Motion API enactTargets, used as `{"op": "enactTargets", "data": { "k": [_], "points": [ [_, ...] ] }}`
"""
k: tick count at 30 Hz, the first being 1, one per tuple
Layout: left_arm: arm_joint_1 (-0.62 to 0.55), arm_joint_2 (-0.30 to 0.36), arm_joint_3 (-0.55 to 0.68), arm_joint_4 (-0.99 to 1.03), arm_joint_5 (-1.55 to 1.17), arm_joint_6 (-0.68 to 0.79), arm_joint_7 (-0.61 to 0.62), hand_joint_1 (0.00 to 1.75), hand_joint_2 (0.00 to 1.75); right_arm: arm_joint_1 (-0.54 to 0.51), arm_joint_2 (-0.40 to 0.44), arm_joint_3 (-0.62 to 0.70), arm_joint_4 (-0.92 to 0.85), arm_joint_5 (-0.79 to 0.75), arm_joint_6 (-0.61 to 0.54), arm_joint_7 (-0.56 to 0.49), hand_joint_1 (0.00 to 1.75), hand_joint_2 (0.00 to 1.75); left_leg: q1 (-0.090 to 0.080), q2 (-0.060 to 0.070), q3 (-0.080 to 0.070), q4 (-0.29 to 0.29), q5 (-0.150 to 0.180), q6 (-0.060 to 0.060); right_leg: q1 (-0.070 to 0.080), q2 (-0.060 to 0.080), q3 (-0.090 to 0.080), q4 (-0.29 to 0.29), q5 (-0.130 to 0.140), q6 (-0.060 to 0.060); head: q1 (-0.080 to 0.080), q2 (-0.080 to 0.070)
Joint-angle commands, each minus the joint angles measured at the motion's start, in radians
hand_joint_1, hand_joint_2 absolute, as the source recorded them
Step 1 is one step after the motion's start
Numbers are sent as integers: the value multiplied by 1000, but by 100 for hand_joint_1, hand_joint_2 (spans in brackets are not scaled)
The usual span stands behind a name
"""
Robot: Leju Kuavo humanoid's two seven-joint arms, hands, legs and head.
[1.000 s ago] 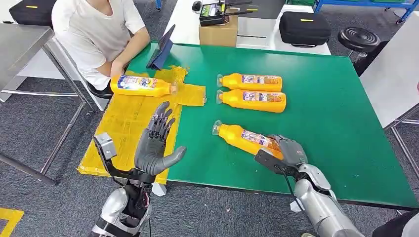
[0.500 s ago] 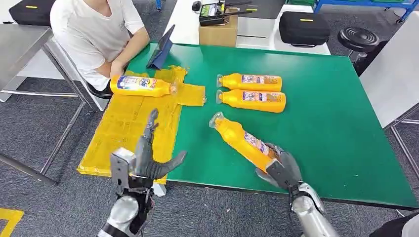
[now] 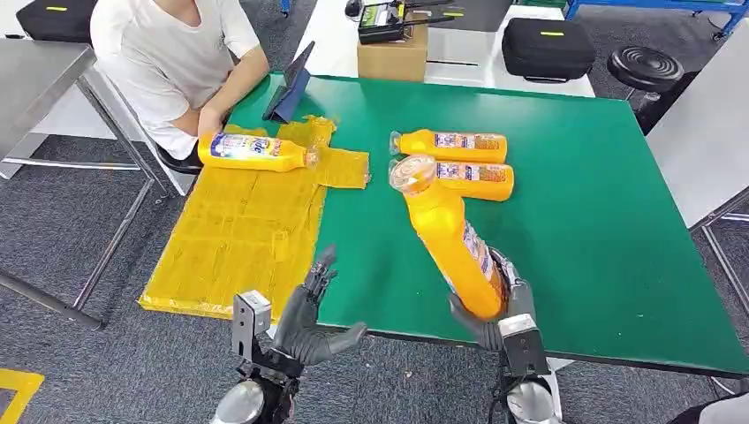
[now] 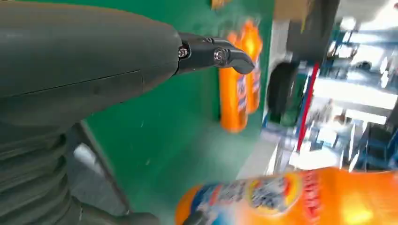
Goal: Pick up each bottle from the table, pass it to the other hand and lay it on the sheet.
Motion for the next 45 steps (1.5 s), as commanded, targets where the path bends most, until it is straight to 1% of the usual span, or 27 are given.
{"op": "enactTargets", "data": {
  "k": [1, 3, 7, 8, 9, 11, 13, 15, 17, 18, 19, 20, 21, 22, 23, 24, 26, 30, 33, 35, 36, 37, 38, 39, 40, 41, 45],
  "points": [
    [-59, 41, -94, 114, 127, -151, 52, 0, 175, -52, 8, 44, -22, 0, -35, -28, 175, 175, 0, 2, 5, -1, -1, -1, 0, 1, 3, 0, -1, -2, 0, 0],
    [-101, 19, -86, 137, 167, -157, 39, 0, 175, -89, 2, 86, 22, 18, -43, -46, 175, 175, 0, 3, 5, -1, -2, -1, 0, 2, 4, 0, -1, -2, 0, 0],
    [-131, 6, -75, 102, 242, -173, 35, 0, 175, -124, -6, 207, 124, 106, -55, -78, 175, 175, 1, 2, 2, 0, 0, -1, 1, 1, 2, -1, 1, -1, 0, 0],
    [-133, 5, -75, 97, 246, -173, 39, 0, 175, -122, -1, 212, 132, 111, -62, -81, 175, 175, 1, 3, 5, -1, -1, -1, 1, 2, 4, -1, 0, -2, 0, 0],
    [-133, 5, -75, 97, 246, -173, 39, 0, 175, -122, -1, 212, 132, 111, -62, -81, 175, 175, 1, 3, 4, -1, -1, -1, 1, 2, 3, -1, 0, -2, 0, 0],
    [-126, -3, -72, 72, 250, -144, 31, 0, 175, -133, -10, 265, 170, 154, -79, -92, 175, 175, 1, 2, 5, -1, -1, -1, 1, 1, 4, -1, 0, -2, 0, 0],
    [-144, -13, -76, 60, 210, -41, -2, 0, 175, -134, -2, 328, 192, 191, -113, -95, 175, 175, 1, 3, 6, -1, -2, -1, 1, 1, 6, -1, -1, -2, 0, 0],
    [-159, -15, -86, 56, 218, -10, -9, 0, 175, -141, 0, 379, 208, 180, -137, -95, 175, 175, 1, 2, 3, -1, -1, -1, 1, 1, 3, 0, 0, -2, -1, 0],
    [-160, -26, -74, 45, 225, 38, -36, 0, 175, -138, 0, 416, 197, 169, -135, -95, 175, 175, 1, 2, 4, -1, -1, -1, 1, 1, 4, 0, -1, -2, 0, 0],
    [-158, -32, -68, 38, 255, 37, -31, 0, 175, -137, 0, 437, 195, 157, -121, -95, 175, 175, 1, 2, 3, 0, -1, -1, 1, 1, 3, 0, 0, -2, 0, 0],
    [-158, -22, -81, 20, 267, 28, -30, 0, 175, -140, -2, 461, 201, 159, -120, -93, 175, 175, 1, 2, 5, 0, -2, -2, 1, 1, 5, 1, -2, -3, 0, 0],
    [-155, -21, -82, 11, 272, 25, -38, 0, 175, -142, -3, 466, 206, 155, -116, -90, 175, 175, 1, 2, 2, 0, -1, -1, 1, 1, 2, 0, 0, -2, 0, 0],
    [-149, -15, -90, -15, 263, 18, -85, 0, 175, -148, -4, 473, 221, 148, -114, -87, 175, 175, 1, 1, 2, 0, 0, -1, 1, 0, 2, 0, 0, -2, 0, 0],
    [-143, -11, -96, -36, 263, 15, -96, 0, 175, -157, -3, 475, 239, 142, -118, -88, 175, 175, 1, 3, 4, 0, -1, -2, 1, 1, 4, 0, -1, -3, 0, 0],
    [-138, -9, -98, -52, 293, -17, -102, 0, 175, -165, -2, 474, 253, 135, -112, -87, 175, 175, 1, 2, 2, -1, -1, -1, 1, 1, 2, 0, 0, -2, 0, 0],
    [-135, -6, -100, -60, 293, -18, -102, 0, 175, -169, -1, 472, 257, 132, -111, -87, 175, 175, 1, 3, 5, -1, -2, -2, 1, 2, 4, 0, -1, -3, 0, 0],
    [-136, 1, -111, -66, 326, -66, -94, 0, 175, -178, -1, 474, 266, 129, -100, -90, 175, 175, 1, 1, 1, -1, 0, -1, 1, 0, 1, 0, 0, -2, 0, 0],
    [-136, 0, -111, -61, 327, -67, -94, 0, 175, -180, -1, 473, 263, 129, -99, -90, 175, 175, 0, 2, 4, -1, -1, -1, 1, 1, 4, 0, -1, -2, 0, 0],
    [-136, 0, -111, -61, 327, -67, -94, 0, 175, -180, -1, 473, 263, 129, -99, -90, 175, 175, 0, 1, 2, -1, 0, -1, 0, 0, 2, -1, 0, -2, 0, 0],
    [-143, 2, -117, -47, 362, -112, -78, 0, 175, -179, -1, 473, 259, 127, -92, -90, 175, 175, 0, 0, 3, -1, -1, -1, 0, -1, 3, 0, -1, -2, 0, 0],
    [-145, 0, -118, -30, 430, -176, -31, 14, 175, -181, 0, 471, 259, 122, -85, -90, 175, 175, 1, 1, 2, -1, 0, -1, 1, 0, 2, -1, 0, -2, 0, 0],
    [-148, 1, -122, -4, 482, -223, 10, 145, 175, -183, 2, 467, 263, 119, -78, -90, 175, 175, 0, 1, 2, -1, 0, -1, 0, 0, 2, 0, 0, -2, 0, 0],
    [-150, 5, -126, 5, 488, -236, 18, 155, 175, -183, 5, 462, 265, 114, -75, -89, 175, 175, 0, 1, 5, -1, -1, -1, 0, 0, 4, -1, -1, -2, 0, 0],
    [-152, 8, -132, 28, 512, -275, 35, 115, 175, -181, 9, 452, 271, 103, -66, -89, 175, 175, 0, 1, 3, -1, 0, -1, 0, 0, 3, -1, 0, -2, 0, 0],
    [-156, 21, -147, 41, 501, -294, 45, 150, 175, -180, 10, 447, 273, 94, -58, -91, 175, 175, 0, 1, 6, -2, -1, -2, 1, -1, 6, -1, -1, -3, 0, 0],
    [-155, 22, -145, 42, 456, -277, 4, 175, 175, -181, 9, 445, 273, 93, -54, -92, 175, 175, 0, 0, 4, -2, -1, -1, 0, -1, 4, -1, -1, -2, 0, 0],
    [-153, 22, -147, 44, 452, -277, 1, 175, 175, -182, 7, 443, 273, 93, -54, -92, 175, 175, 0, 1, 3, -1, -1, -1, 0, 0, 3, 0, -1, -2, 0, 0]
  ]
}}
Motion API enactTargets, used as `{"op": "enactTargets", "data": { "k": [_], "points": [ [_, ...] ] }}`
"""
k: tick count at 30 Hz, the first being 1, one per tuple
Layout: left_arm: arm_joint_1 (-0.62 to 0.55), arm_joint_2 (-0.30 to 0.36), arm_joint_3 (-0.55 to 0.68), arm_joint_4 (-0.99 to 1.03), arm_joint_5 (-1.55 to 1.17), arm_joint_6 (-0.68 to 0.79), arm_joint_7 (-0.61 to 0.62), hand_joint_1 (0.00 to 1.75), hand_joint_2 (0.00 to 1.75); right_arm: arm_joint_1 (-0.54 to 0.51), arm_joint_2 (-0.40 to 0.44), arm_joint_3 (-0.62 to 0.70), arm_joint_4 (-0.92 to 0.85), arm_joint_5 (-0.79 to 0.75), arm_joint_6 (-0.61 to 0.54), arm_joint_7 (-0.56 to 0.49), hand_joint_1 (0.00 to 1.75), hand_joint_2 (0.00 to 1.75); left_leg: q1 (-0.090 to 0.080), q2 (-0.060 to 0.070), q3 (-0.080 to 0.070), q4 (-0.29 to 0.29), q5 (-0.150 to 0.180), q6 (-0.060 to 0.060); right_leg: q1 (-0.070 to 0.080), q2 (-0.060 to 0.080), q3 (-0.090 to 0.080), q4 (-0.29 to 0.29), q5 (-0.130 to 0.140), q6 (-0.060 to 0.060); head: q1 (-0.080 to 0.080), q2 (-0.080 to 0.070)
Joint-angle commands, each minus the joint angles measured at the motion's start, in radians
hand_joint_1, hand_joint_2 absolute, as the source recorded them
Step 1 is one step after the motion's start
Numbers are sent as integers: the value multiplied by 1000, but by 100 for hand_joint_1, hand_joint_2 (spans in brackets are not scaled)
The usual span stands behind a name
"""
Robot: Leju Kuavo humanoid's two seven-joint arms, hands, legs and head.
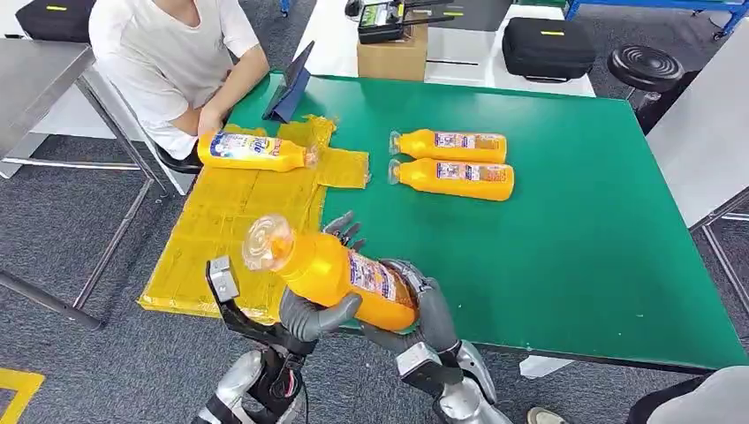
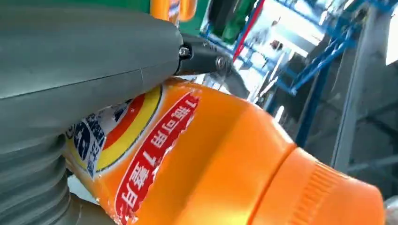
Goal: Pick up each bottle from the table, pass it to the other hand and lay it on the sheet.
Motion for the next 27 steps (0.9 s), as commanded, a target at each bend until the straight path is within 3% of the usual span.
{"op": "enactTargets", "data": {
  "k": [1, 5, 6, 9, 10, 11, 12, 13, 19, 24, 27],
  "points": [
    [-36, 29, -75, 83, -28, -35, -5, 175, 175, -39, -4, 23, 83, -5, 27, 2, 175, 175, 0, 1, 5, -1, -2, -1, 0, -1, 5, -1, -2, -2, 0, 0],
    [-38, 26, -72, 80, -38, -29, -5, 175, 175, -37, -4, 22, 80, -6, 29, 1, 175, 175, 0, 1, 10, -1, -4, -2, 1, -1, 10, 0, -4, -3, 0, 0],
    [-37, 25, -72, 85, -35, -29, 12, 175, 175, -33, -5, 19, 72, -6, 32, 0, 175, 175, 0, 1, 4, -1, -1, -1, 0, 0, 4, -1, -1, -1, 0, 0],
    [-24, 29, -77, 99, -49, -23, 24, 175, 175, -1, -22, 27, 3, 7, 36, 0, 175, 175, 0, 0, 4, -1, -1, -1, 0, -1, 4, -1, -2, -1, 0, 0],
    [-17, 28, -77, 108, -62, -15, 26, 175, 175, 13, -24, 23, -23, 4, 38, 7, 164, 175, 0, 0, 6, -1, -2, -1, 0, -1, 7, -1, -3, -2, 0, 0],
    [-15, 25, -73, 117, -55, -19, 31, 175, 175, 17, -24, 20, -35, 3, 37, 17, 37, 175, 0, 0, 4, -1, -1, -1, 0, -1, 4, -1, -2, -2, 0, 0],
    [-18, 22, -66, 131, -43, -24, 38, 175, 175, 21, -17, 6, -48, -14, 38, 27, 0, 175, 0, 0, 7, -1, -3, -1, 0, -1, 7, -1, -3, -2, 0, 0],
    [-26, 17, -62, 143, -37, -24, 42, 175, 175, 17, -17, 2, -56, -21, 41, 23, 0, 0, 0, 1, 5, -1, -2, -1, 0, 0, 4, 0, -2, -2, 0, 0],
    [-55, -21, -20, 196, -18, 43, 28, 175, 175, 51, -20, -36, -189, -23, -122, -1, 0, 0, -1, -1, 3, 0, -1, -1, 0, -2, 3, 0, -2, -1, 0, 0],
    [-29, -39, 73, 118, -60, 237, -34, 175, 175, 114, -77, 1, -393, 4, -357, -1, 0, 0, 0, 0, 3, 0, -2, -1, 0, -1, 3, 1, -2, -1, 0, 0],
    [13, -57, 133, 76, -75, 298, -28, 175, 175, 187, -58, -113, -513, 68, -428, -1, 0, 0, 0, -1, 3, 0, -2, -1, 0, -2, 4, 0, -3, -2, 0, 0]
  ]
}}
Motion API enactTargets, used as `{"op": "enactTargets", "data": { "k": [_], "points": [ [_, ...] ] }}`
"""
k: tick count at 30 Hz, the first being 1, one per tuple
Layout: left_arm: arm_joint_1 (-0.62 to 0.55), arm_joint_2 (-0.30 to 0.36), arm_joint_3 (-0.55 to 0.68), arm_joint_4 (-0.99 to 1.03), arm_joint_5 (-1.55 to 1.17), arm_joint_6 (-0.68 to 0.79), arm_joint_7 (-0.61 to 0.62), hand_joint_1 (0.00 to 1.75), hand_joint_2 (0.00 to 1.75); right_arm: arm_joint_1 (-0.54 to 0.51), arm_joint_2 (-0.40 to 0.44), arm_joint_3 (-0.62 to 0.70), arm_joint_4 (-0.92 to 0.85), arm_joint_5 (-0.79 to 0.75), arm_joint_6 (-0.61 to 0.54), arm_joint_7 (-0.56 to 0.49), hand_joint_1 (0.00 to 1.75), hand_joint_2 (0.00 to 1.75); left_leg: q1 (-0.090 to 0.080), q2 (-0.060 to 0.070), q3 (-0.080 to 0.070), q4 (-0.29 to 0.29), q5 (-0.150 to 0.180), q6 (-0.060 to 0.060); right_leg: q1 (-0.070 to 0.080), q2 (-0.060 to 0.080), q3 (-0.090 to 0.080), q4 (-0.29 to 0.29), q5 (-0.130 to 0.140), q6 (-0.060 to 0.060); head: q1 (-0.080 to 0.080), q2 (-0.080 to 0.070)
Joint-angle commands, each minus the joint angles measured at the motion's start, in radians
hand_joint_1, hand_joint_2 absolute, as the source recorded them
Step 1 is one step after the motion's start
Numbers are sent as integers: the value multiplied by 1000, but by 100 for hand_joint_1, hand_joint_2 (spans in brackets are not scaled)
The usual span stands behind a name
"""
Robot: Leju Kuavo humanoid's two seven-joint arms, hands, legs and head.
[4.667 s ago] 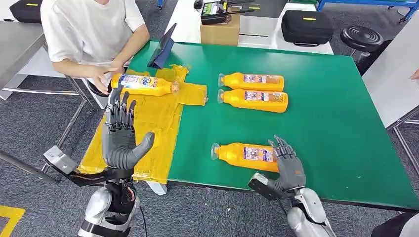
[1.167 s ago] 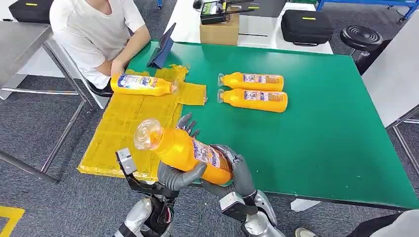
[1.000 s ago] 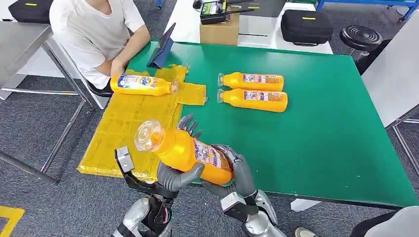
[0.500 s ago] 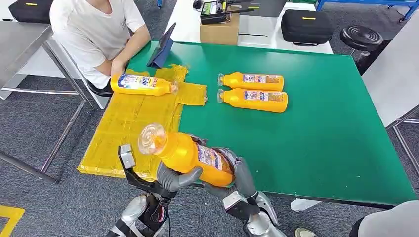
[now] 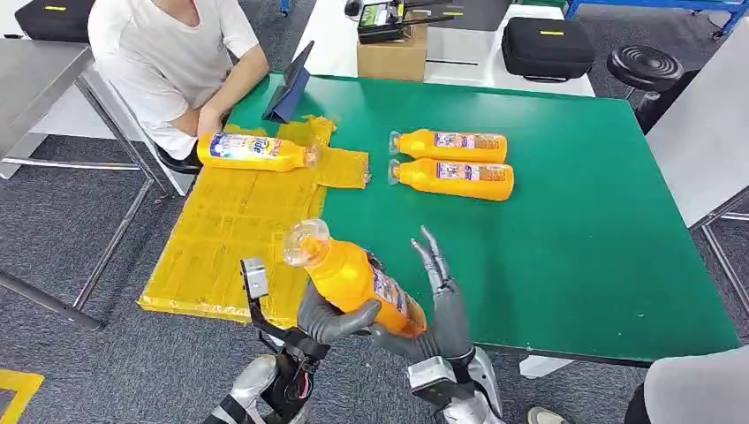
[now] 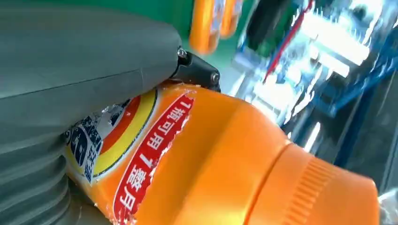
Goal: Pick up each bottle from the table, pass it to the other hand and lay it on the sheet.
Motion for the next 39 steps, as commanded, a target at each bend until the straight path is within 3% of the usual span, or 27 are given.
{"op": "enactTargets", "data": {
  "k": [1, 6, 8, 11, 13, 18, 23, 26, 28, 29, 30, 32, 34, 36, 39],
  "points": [
    [34, -26, 138, -35, -57, 164, -30, 175, 175, 126, -35, -129, -338, 105, -193, 2, 0, 0, 0, -1, 3, 0, -1, -1, 0, -1, 3, 0, -2, -1, 0, 0],
    [-1, 34, 172, -18, -435, 504, -144, 175, 175, 211, 42, -311, -550, 228, -193, 2, 0, 0, 0, -2, 4, 1, -3, -2, 0, -3, 5, 2, -4, -3, 0, 0],
    [-1, 34, 172, -18, -435, 504, -144, 175, 175, 211, 42, -311, -550, 228, -193, 2, 0, 0, 0, -1, 1, 1, -1, -1, 0, -1, 1, 1, -2, -2, 0, 0],
    [-62, 76, 219, 3, -679, 681, -154, 175, 175, 197, 77, -342, -648, 263, -193, 2, 0, 0, 0, 0, 0, 0, -1, -1, 0, -1, 0, 1, -1, -2, 0, 0],
    [-127, 103, 233, 65, -870, 775, -95, 175, 175, 182, 83, -339, -663, 256, -193, 2, 0, 0, 0, 0, 2, 2, -2, -2, 0, -2, 2, 3, -3, -3, 0, 0],
    [-287, 122, 269, 329, -1298, 759, 108, 175, 175, 164, 81, -308, -623, 195, -193, 2, 0, 0, 0, -3, 4, -1, 2, -2, 1, -4, 4, 0, -1, -3, 0, 0],
    [-314, 119, 271, 385, -1343, 734, 128, 175, 175, 167, 84, -298, -609, 181, -193, 2, 0, 0, 0, 1, 5, -1, 1, -1, 0, 0, 5, 0, 0, -2, 0, 0],
    [-364, 129, 242, 515, -1512, 717, 228, 175, 175, 158, 49, -259, -526, 112, -193, 2, 0, 0, 1, 1, 5, -2, 1, -1, 1, -1, 6, -1, 0, -2, 0, 0],
    [-388, 123, 258, 539, -1530, 705, 226, 175, 175, 151, 39, -243, -487, 79, -193, 2, 0, 0, 1, -1, 5, -2, 2, -1, 1, -2, 6, -1, 0, -2, 0, 0],
    [-391, 129, 253, 528, -1535, 697, 212, 147, 175, 155, 41, -243, -480, 81, -193, 2, 0, 0, 1, -2, 3, -1, 2, -1, 1, -2, 4, -1, 0, -2, 0, 0],
    [-378, 124, 264, 498, -1517, 697, 202, 133, 175, 157, 44, -245, -481, 75, -193, 2, 0, 0, 1, 0, 4, -1, 2, -1, 1, 0, 5, -1, 0, -2, -1, 0],
    [-355, 117, 268, 433, -1485, 675, 173, 148, 175, 165, 45, -251, -485, 69, -193, 2, 0, 0, 1, 0, 4, -1, 1, -1, 1, -1, 4, -1, 0, -2, 0, 0],
    [-343, 147, 205, 368, -1679, 684, 262, 175, 175, 168, 45, -258, -493, 61, -193, 2, 0, 0, 1, 0, 1, -1, 2, -1, 1, 0, 2, 0, 1, -1, 0, 0],
    [-373, 178, 137, 384, -1890, 617, 360, 175, 175, 162, 44, -261, -490, 59, -193, 2, 0, 0, 1, 0, 2, 0, 2, -1, 1, -1, 2, 0, 0, -2, 0, 0],
    [-389, 168, 89, 404, -1956, 479, 390, 175, 175, 157, 40, -268, -490, 50, -193, 2, 0, 0, 1, -1, 2, 0, 2, -1, 1, -1, 3, 0, 0, -2, 0, 0]
  ]
}}
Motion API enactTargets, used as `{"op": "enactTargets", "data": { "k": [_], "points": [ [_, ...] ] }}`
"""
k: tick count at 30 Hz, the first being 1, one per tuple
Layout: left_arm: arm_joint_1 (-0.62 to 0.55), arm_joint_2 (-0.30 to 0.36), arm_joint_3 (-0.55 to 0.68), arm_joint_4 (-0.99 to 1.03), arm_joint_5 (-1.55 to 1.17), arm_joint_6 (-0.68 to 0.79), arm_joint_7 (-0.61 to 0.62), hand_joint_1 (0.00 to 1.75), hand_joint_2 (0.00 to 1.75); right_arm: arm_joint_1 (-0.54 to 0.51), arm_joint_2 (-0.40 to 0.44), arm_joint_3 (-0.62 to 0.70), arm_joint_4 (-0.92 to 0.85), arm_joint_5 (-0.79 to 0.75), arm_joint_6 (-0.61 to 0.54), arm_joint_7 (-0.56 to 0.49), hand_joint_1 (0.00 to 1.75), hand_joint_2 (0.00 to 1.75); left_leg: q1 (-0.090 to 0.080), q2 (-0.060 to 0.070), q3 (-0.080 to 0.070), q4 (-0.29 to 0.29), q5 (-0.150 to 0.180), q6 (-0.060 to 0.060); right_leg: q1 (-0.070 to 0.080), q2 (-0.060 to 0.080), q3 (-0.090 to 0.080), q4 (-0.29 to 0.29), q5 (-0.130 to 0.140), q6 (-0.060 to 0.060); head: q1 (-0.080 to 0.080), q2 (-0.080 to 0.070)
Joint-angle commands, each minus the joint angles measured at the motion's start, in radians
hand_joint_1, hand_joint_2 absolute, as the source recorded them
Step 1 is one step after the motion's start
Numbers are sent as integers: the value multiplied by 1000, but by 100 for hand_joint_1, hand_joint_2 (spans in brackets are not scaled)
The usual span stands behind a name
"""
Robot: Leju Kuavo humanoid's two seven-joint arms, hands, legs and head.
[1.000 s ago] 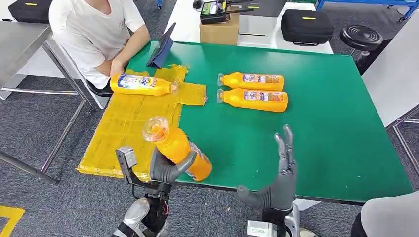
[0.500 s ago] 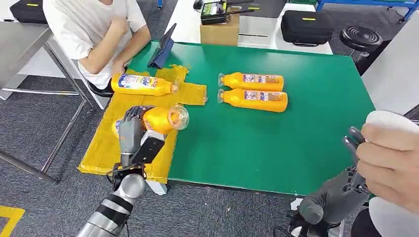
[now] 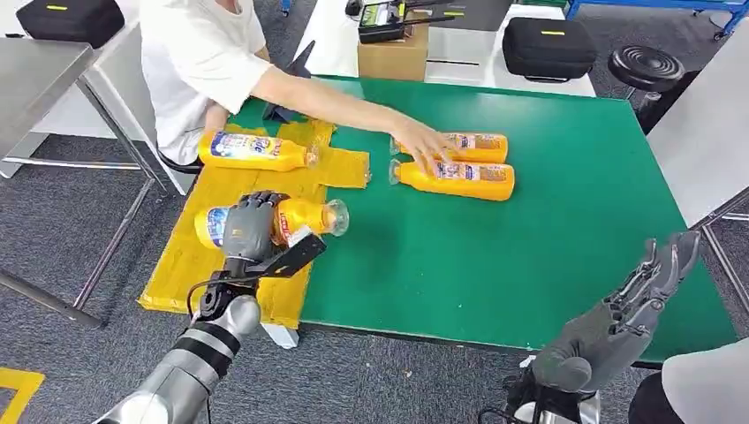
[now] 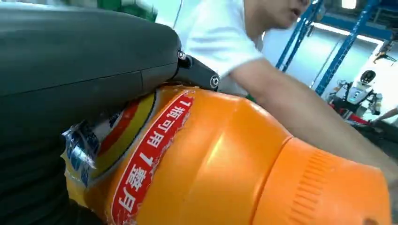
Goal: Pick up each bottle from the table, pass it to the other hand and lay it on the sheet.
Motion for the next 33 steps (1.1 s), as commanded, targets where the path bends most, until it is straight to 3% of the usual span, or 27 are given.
{"op": "enactTargets", "data": {
  "k": [1, 3, 5, 6, 7, 9, 10, 11, 13, 18, 19, 33],
  "points": [
    [-90, 50, -175, 51, -302, -268, 139, 175, 175, -30, -30, -3, 72, -28, -2, 2, 0, 0, 0, -1, 2, 0, 0, -1, 1, -1, 2, 0, 0, -1, 0, 0],
    [-86, 36, -185, 67, -296, -316, 142, 175, 175, -30, -34, -4, 70, -36, -2, 2, 0, 0, 1, 0, 3, 0, -1, -1, 1, -1, 3, -1, -1, -1, 0, 0],
    [-82, 20, -185, 79, -258, -385, 151, 161, 175, -32, -34, -5, 72, -42, -2, 2, 0, 0, 0, 0, 5, -1, -1, -1, 1, -1, 5, -1, -2, -2, 0, 0],
    [-86, 17, -201, 95, -273, -409, 167, 42, 175, -32, -32, -8, 78, -46, -2, 2, 0, 0, 0, 0, 3, -1, -1, -1, 0, -1, 3, -1, -1, -1, 0, 0],
    [-82, 2, -187, 100, -247, -420, 176, 2, 175, -33, -30, -10, 80, -49, -2, 2, 0, 0, 0, 0, 5, -1, -2, -1, 1, -1, 6, -1, -2, -2, 1, 0],
    [-66, -27, -144, 97, -162, -420, 152, 5, 175, -33, -30, -9, 84, -55, -2, 2, 0, 0, 0, 0, 3, -1, -1, -1, 1, -1, 3, -1, -1, -1, 0, 0],
    [-54, -42, -116, 96, -96, -424, 134, 21, 175, -32, -29, -11, 84, -61, -2, 2, 0, 0, 0, 0, 5, -1, -2, -1, 1, -1, 6, 0, -2, -2, 0, 0],
    [-42, -55, -92, 95, -38, -430, 118, 21, 175, -34, -31, -8, 87, -66, -2, 2, 0, 0, 0, 0, 4, -1, -1, -1, 1, -1, 4, -1, -1, -1, 0, 0],
    [-32, -65, -70, 106, 30, -442, 106, 12, 175, -39, -34, -4, 96, -80, -2, 2, 0, 0, 0, 1, 3, -1, -1, -1, 0, 0, 3, -1, 0, -1, 0, 0],
    [-32, -69, -59, 139, 73, -419, 109, 19, 175, -46, -33, -7, 105, -96, -2, 2, 0, 0, 0, 3, 4, -1, -1, -1, 1, 2, 4, -1, 0, -1, 0, 0],
    [-38, -79, -51, 169, 110, -415, 103, 0, 175, -47, -34, -8, 108, -102, -2, 2, 0, 0, 0, 3, 5, -1, -2, -1, 1, 2, 5, -1, -1, -2, 0, 0],
    [-53, -85, -69, 235, 222, -469, 50, 0, 175, -55, -35, -35, 130, -123, -2, 2, 0, 0, 0, 2, 5, -1, -1, -1, 0, 1, 5, -1, -1, -1, 0, 0]
  ]
}}
